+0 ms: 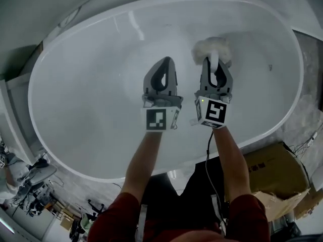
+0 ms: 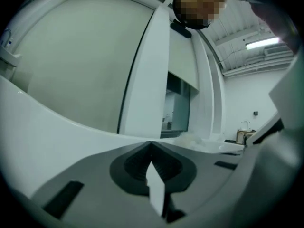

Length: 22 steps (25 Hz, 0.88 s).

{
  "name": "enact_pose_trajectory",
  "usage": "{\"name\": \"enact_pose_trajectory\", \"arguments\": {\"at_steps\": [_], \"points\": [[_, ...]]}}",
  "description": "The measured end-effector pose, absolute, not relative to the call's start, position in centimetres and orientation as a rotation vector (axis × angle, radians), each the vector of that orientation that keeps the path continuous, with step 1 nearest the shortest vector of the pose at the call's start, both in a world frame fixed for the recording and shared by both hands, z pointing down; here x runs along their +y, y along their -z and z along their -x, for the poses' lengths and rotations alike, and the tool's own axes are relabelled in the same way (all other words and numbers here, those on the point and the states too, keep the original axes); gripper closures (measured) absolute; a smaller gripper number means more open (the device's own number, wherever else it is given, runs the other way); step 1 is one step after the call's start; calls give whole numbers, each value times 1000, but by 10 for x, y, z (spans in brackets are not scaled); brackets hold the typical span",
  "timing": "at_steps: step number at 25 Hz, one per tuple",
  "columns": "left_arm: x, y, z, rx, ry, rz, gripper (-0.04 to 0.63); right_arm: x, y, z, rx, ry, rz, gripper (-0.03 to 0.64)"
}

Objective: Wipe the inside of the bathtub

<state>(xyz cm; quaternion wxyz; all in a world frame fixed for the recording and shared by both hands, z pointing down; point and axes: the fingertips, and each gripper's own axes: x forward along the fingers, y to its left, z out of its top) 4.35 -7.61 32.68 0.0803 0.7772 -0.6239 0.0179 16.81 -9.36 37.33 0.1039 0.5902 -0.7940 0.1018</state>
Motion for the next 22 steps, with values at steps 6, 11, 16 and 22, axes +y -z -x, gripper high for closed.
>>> {"name": "enact_pose_trajectory", "arguments": {"at_steps": [6,11,16,22], "points": [[-109,-328,-127,-1771,-84,-2416,578,-110,-376,-252,-2265,-301,-1830,522],[-135,-335,-177,-1710,-76,-2459,578,-130,-387,-299,-2219,-323,-1888,522],[-158,-348,-202,-1681,-80,-2487,578,-162,-405,-329,-2185,-338,-1929,522],[-179,-358,-213,-1663,-96,-2505,578,-217,-418,-351,-2160,-292,-1945,522]]}}
